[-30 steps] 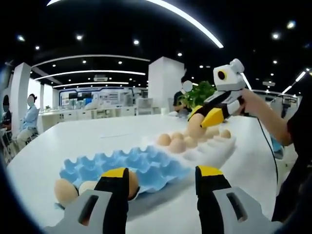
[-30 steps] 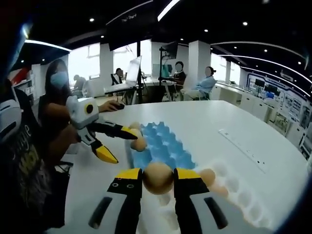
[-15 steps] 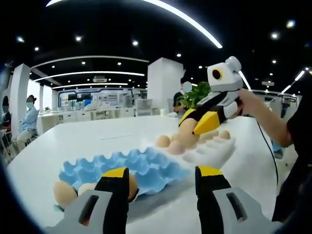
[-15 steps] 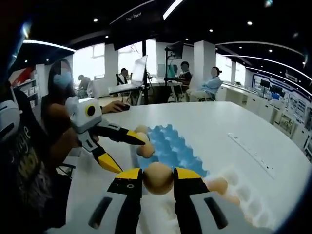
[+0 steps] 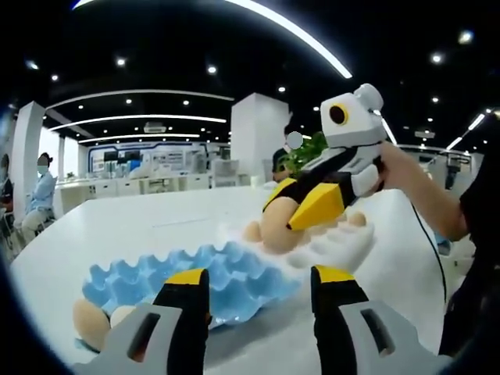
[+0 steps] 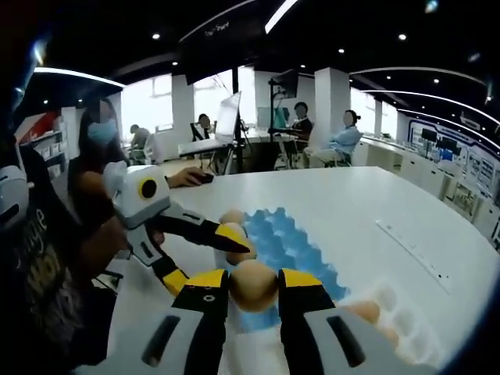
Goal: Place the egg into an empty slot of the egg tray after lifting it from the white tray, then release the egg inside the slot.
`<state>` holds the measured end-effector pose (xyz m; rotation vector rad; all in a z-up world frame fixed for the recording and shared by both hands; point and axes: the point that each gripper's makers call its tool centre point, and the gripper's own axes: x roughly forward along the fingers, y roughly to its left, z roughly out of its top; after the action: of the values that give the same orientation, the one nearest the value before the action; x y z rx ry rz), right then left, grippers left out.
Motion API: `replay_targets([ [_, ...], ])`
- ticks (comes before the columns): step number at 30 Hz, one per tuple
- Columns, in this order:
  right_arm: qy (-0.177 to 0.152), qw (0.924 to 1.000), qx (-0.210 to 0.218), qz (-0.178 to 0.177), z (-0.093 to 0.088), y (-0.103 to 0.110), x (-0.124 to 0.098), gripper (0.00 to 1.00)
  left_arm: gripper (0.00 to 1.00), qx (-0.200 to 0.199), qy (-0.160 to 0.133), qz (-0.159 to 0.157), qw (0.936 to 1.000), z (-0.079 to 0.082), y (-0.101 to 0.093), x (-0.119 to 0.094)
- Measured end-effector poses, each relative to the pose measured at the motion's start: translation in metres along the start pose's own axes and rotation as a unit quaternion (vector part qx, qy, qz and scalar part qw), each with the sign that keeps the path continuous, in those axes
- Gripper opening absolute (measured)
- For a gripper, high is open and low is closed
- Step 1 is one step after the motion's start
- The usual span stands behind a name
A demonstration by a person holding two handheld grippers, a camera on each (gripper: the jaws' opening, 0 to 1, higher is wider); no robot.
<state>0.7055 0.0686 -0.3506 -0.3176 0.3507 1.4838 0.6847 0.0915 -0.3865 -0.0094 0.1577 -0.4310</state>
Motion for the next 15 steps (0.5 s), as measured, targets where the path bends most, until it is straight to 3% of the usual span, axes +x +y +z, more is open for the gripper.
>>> replay_targets([
  [15,-0.010,0.9995,0.011,0.029,0.002,0.016,0.019,0.26,0.50,-0.007,-0.013,0.000,0.9999,0.006,-0.002,0.005],
])
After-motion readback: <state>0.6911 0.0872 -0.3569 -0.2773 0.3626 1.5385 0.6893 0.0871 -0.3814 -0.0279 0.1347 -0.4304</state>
